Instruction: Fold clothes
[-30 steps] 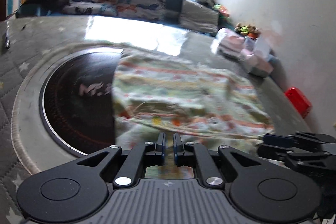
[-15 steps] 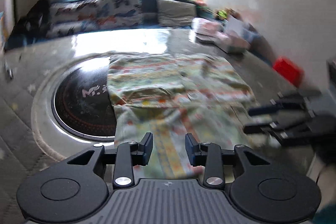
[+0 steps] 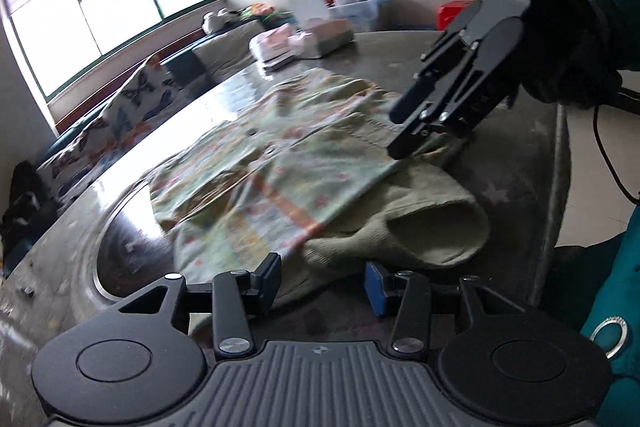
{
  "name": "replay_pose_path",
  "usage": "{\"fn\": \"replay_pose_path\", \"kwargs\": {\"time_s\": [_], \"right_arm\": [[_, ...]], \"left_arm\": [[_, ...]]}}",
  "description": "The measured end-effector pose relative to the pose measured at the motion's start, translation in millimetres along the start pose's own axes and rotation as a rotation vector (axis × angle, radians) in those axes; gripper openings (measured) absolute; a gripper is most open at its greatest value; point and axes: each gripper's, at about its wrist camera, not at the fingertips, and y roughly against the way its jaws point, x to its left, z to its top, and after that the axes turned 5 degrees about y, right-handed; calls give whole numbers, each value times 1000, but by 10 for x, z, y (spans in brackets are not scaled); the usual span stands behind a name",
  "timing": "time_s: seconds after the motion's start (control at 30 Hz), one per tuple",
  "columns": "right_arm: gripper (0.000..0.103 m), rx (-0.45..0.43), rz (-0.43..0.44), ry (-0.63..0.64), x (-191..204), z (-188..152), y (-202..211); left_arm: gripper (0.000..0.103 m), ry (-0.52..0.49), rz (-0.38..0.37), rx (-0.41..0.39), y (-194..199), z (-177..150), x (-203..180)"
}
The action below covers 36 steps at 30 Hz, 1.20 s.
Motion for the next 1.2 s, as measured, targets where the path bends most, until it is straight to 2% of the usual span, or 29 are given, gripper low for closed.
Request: {"fn": "replay_pose_path", "kwargs": {"time_s": [0.13, 0.4, 0.5, 0.57, 0.63, 0.77, 0.87, 0.97, 1.03, 1.13, 1.2], "right_arm": [[53, 2, -10, 9, 24, -11, 60], [53, 12, -24, 28, 40, -9, 105], [53, 14, -25, 45, 48, -14, 145], [53, 17, -24, 58, 55, -24, 170], [54, 19, -18, 79, 66, -39, 211], [60, 16, -4, 121, 107, -64, 295], [61, 4, 23, 158, 161, -71, 346], [61, -27, 42, 181, 234, -49, 328], [58, -47, 48, 179, 264, -18, 275], [48, -64, 67, 135, 250, 43, 154], [28, -59, 69, 91, 213, 79, 64]], "left_arm": [[48, -73, -20, -51, -28, 7, -108], [47, -77, -83, -97, -136, 64, -140], [29, -57, -113, -106, -137, 76, -113], [14, -34, -119, -112, -136, 94, -79], [10, 28, -126, -117, -134, 134, -1], [8, 155, -119, -136, -115, 270, 200], [8, 251, -117, -142, -151, 390, 369], [8, 300, -118, -131, -227, 474, 460], [8, 329, -124, -123, -280, 519, 508], [8, 355, -130, -112, -330, 546, 557], [8, 369, -129, -103, -343, 543, 588]]}}
